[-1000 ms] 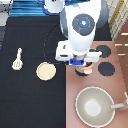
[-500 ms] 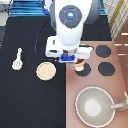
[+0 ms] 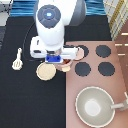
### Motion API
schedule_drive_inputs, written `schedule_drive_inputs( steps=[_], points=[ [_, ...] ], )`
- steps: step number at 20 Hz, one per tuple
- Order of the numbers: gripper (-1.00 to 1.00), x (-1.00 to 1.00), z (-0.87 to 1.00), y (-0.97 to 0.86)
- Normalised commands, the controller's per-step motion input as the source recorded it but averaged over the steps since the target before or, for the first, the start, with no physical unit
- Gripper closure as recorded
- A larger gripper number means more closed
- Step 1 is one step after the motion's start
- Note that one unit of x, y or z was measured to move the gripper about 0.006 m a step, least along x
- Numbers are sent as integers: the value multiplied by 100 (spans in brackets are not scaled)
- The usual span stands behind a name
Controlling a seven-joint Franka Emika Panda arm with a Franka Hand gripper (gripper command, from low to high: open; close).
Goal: Take the lid off the pot, put the pot on the plate, and use the tool to push the pot to the front of the table.
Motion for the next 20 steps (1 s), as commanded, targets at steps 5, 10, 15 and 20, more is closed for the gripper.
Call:
schedule_drive_inputs(
  steps=[5, 10, 15, 20],
  points=[
    [100, -21, -11, -79],
    [100, -27, -36, -84],
    [100, -43, -58, -75],
    [100, -41, -51, -35]
  ],
)
